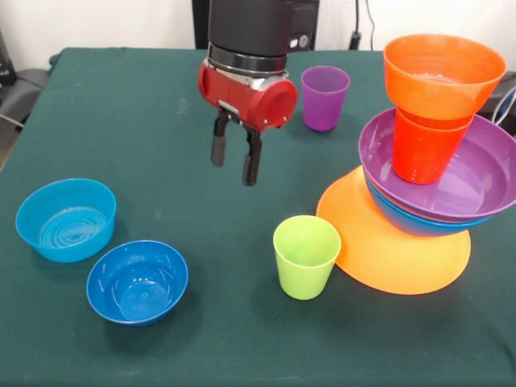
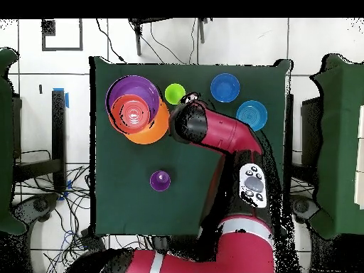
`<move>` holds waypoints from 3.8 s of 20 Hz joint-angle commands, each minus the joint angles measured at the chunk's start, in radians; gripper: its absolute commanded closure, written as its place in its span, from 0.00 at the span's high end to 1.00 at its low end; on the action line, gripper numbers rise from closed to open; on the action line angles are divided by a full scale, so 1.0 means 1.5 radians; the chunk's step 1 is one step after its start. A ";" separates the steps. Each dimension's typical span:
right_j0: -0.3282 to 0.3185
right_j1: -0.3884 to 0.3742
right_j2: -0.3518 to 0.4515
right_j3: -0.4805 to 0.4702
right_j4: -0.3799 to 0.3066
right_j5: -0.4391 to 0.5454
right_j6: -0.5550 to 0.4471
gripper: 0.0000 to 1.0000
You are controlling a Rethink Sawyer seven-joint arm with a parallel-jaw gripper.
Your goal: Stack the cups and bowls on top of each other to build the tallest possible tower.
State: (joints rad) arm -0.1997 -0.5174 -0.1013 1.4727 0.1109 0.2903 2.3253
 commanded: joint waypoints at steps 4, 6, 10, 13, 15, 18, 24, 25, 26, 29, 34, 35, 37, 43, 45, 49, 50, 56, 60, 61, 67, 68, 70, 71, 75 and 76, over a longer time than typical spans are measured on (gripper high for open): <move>-0.016 0.052 0.106 -0.048 0.044 0.011 0.054 1.00; -0.017 0.054 0.110 -0.052 0.050 0.015 0.051 1.00; -0.021 0.059 0.120 -0.051 0.060 0.006 0.054 1.00; -0.030 0.064 0.132 -0.055 0.063 0.006 0.045 1.00; -0.043 0.068 0.153 -0.056 0.068 0.012 0.034 1.00; -0.047 0.065 0.162 -0.056 0.072 0.020 0.034 1.00; -0.040 0.065 0.161 -0.058 0.065 -0.010 0.047 1.00; -0.040 0.068 0.161 -0.059 0.064 -0.013 0.047 1.00; -0.042 0.073 0.164 -0.060 0.063 -0.018 0.046 1.00; -0.046 0.082 0.171 -0.065 0.063 -0.020 0.043 1.00; -0.045 0.080 0.171 -0.072 0.066 -0.002 0.042 1.00; -0.044 0.084 0.170 -0.075 0.066 -0.001 0.042 1.00; -0.041 0.098 0.170 -0.084 0.064 -0.005 0.040 1.00; -0.041 0.117 0.172 -0.086 0.054 0.001 0.031 1.00; -0.037 0.121 0.167 -0.082 0.049 -0.001 0.031 1.00; -0.031 0.118 0.153 -0.072 0.044 0.007 0.034 1.00; -0.028 0.117 0.148 -0.071 0.041 0.004 0.035 1.00; -0.014 0.119 0.124 -0.080 0.035 0.012 0.035 1.00; -0.010 0.118 0.119 -0.080 0.037 0.015 0.036 1.00; -0.009 0.117 0.117 -0.080 0.037 0.017 0.035 1.00; -0.004 0.117 0.106 -0.088 0.024 0.008 0.021 0.00; -0.004 0.117 0.106 -0.089 0.022 0.005 0.019 0.00; -0.005 0.117 0.107 -0.089 0.022 0.006 0.016 0.00; -0.005 0.117 0.107 -0.090 0.022 0.007 0.016 0.00; 0.004 0.118 0.097 -0.094 0.031 0.022 0.026 0.00; -0.001 0.115 0.104 -0.090 0.035 0.023 0.027 0.00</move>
State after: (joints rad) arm -0.2246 -0.3561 0.0180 1.3813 0.1940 0.2901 2.3253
